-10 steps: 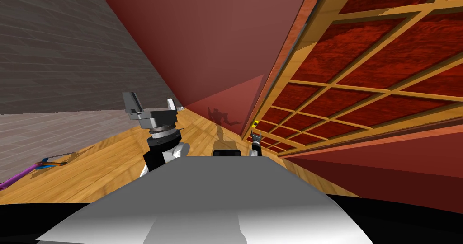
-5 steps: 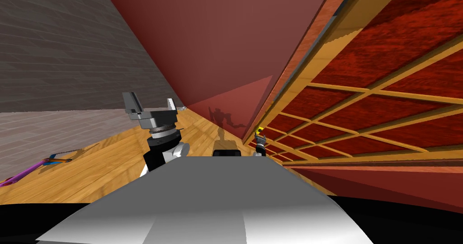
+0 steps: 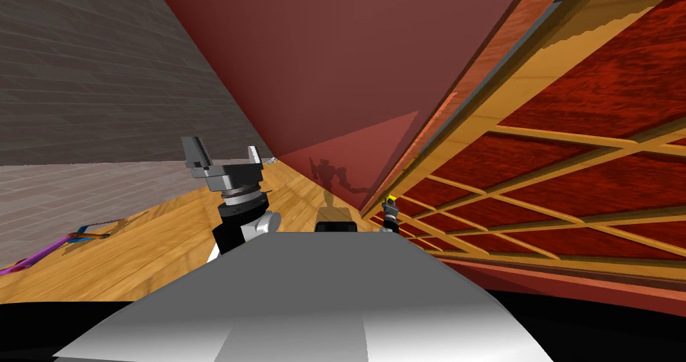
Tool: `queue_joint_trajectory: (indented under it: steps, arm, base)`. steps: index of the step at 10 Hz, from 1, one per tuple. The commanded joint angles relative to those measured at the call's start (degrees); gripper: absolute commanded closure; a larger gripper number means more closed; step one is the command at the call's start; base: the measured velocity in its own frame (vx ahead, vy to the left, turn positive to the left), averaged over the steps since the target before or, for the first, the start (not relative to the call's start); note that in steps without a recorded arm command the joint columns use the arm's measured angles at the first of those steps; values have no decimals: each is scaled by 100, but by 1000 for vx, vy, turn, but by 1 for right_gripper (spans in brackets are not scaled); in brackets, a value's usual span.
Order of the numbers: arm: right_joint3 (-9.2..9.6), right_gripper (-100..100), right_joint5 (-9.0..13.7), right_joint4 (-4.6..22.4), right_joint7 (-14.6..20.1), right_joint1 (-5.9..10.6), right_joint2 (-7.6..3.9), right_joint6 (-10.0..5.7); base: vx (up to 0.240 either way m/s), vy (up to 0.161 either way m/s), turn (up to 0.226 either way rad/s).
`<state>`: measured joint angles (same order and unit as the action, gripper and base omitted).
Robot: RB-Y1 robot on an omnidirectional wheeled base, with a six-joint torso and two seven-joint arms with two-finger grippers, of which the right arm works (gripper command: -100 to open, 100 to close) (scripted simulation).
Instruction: Pull the door open
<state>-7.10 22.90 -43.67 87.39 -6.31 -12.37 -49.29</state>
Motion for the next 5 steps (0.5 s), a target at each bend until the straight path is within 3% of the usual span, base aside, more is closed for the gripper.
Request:
queue_joint_trajectory:
  steps: [1,5]
  arm:
    - [2,100,-1,-6,-12,-2,4,12]
    - [2,100,-1,-6,-12,-2,4,12]
  base:
    - [-36,2,-5]
    - [-10,1,4]
